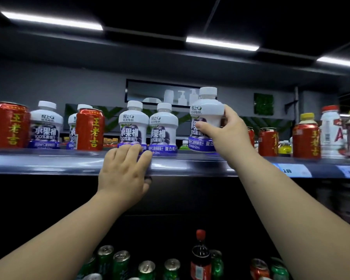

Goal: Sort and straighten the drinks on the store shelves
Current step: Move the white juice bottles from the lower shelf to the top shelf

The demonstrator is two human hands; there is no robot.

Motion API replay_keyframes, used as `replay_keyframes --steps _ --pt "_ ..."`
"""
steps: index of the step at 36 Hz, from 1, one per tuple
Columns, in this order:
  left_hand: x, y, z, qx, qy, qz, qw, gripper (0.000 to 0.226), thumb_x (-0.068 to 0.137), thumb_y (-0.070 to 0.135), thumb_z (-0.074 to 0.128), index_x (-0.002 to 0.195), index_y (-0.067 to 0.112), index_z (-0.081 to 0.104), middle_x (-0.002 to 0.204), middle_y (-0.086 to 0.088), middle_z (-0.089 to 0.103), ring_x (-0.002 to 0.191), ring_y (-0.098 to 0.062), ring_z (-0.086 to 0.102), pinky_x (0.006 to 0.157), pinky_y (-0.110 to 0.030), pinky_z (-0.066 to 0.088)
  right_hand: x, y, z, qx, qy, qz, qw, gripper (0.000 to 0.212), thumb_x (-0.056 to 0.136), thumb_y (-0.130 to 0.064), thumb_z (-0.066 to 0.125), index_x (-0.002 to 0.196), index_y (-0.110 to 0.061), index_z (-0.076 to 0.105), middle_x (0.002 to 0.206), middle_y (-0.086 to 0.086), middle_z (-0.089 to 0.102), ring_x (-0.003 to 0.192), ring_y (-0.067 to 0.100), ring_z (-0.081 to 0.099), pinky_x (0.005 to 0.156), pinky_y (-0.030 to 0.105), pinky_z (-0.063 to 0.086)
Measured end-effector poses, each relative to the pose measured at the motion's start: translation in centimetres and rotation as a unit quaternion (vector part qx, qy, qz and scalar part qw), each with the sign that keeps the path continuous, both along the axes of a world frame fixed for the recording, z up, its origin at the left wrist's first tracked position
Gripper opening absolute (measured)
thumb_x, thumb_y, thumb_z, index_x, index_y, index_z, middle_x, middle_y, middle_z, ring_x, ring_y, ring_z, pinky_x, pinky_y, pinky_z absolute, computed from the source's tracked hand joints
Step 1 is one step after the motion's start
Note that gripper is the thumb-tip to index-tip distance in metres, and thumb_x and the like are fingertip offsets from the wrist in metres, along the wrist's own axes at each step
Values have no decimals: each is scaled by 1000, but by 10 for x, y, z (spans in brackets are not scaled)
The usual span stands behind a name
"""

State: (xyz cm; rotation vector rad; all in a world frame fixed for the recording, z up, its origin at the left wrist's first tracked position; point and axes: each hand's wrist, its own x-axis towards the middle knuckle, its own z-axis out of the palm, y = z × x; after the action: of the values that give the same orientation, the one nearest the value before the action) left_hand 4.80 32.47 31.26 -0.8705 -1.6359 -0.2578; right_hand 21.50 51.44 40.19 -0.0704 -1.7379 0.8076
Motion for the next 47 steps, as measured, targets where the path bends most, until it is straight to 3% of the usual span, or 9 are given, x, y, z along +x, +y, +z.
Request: replay_keyframes --steps 5,11,23,27,32,37,42,45,47 --pt "1 1 -1 10 4 5 1000 75 46 36 83 111 12 55 111 -14 59 103 -36 49 85 -46 35 -22 8 5 -2 -26 20 999 50 83 -36 81 126 -31 58 111 -12 68 98 5 64 71 20 50" --pt "1 2 -3 22 7 2 1000 72 47 36 79 111 12 55 112 -13 60 104 -35 50 87 -46 36 -49 22 -7 11 -115 -54 992 49 80 -55 73 121 -34 56 109 -10 67 98 16 64 92 47 53" --pt "5 0 -5 28 1 3 1000 60 56 37 65 109 10 58 113 -14 60 106 -35 47 88 -45 34 -44 13 -13 46 -149 -137 978 51 79 -63 59 117 -29 52 110 -4 65 101 26 60 90 50 51" --pt "10 -6 -7 9 -30 -9 999 58 64 36 61 115 9 60 121 -14 59 109 -38 53 94 -47 38 -36 5 -19 75 -126 -158 977 64 84 -58 59 136 -25 44 127 0 61 114 27 57 93 49 51" --pt "19 -25 -46 -23 -60 8 998 83 69 37 61 146 11 44 154 -17 40 143 -35 36 117 -56 22 -15 -20 -63 108 -41 -100 988 72 91 -38 65 154 -22 34 156 -3 40 142 15 35 116 33 29" --pt "27 -52 -113 -34 -107 -24 993 81 72 36 58 149 16 42 157 -19 34 145 -38 32 116 -59 24 -19 -59 -166 190 -1 -18 982 73 81 -39 62 147 -13 48 153 7 46 147 20 35 121 47 28" --pt "24 -82 -184 -43 -270 -34 961 68 79 41 52 143 21 42 151 -13 41 137 -35 40 110 -52 38 -38 -103 -251 86 -138 125 979 68 81 -42 68 144 -35 45 152 -14 44 141 -2 37 118 24 30" --pt "20 -106 -220 -32 -350 -21 936 65 80 41 55 141 23 43 148 -7 43 134 -29 42 106 -48 42 -57 -125 -295 12 -216 181 959 66 79 -36 77 136 -47 44 138 -32 44 131 -10 42 115 32 39" --pt "16 -125 -242 -31 -394 -4 919 63 83 39 58 143 24 42 150 -3 40 136 -24 37 110 -44 38 -69 -142 -320 -13 -258 196 946 66 72 -47 72 133 -51 45 139 -27 49 132 -4 45 114 37 41"
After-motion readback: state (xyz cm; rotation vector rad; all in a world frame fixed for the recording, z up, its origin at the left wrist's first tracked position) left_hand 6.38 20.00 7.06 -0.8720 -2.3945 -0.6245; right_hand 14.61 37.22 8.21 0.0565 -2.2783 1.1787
